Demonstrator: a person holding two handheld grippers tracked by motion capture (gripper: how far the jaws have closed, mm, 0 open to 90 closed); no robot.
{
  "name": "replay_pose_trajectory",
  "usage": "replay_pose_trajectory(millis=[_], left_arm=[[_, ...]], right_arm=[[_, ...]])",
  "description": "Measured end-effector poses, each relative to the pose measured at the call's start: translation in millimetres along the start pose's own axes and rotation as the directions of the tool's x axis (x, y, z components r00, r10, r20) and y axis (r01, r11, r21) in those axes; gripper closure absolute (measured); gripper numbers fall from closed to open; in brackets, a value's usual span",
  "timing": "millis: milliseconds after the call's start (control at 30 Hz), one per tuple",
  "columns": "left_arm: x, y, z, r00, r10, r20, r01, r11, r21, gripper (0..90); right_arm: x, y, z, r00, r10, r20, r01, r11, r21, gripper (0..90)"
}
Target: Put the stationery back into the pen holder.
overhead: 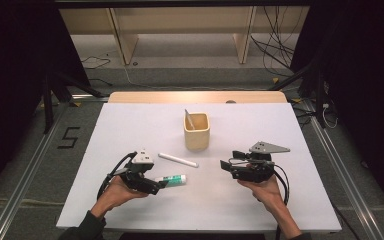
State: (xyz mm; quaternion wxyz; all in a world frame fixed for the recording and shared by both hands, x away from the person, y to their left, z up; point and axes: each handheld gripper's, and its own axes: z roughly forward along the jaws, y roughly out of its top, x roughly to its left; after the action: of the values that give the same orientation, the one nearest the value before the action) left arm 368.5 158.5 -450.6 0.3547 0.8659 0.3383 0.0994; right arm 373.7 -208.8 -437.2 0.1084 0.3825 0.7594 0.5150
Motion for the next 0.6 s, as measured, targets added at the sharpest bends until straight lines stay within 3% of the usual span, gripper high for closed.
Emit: replay_pose_trajectory(millis=[367,600], left_arm=[[0.5,6.1,7.9,0.9994,0.036,0.003,-0.036,0.9976,0.059,16.6],[0.4,7.7,11.1,0.9981,0.061,0.008,-0.061,0.9919,0.111,17.4]], right_arm=[[2.2,-7.8,-3.2,1.0000,0.001,0.001,-0.001,1.000,0.001,31.1],[5.8,-11.3,-3.2,1.0000,-0.006,-0.001,0.006,1.000,0.012,30.9]])
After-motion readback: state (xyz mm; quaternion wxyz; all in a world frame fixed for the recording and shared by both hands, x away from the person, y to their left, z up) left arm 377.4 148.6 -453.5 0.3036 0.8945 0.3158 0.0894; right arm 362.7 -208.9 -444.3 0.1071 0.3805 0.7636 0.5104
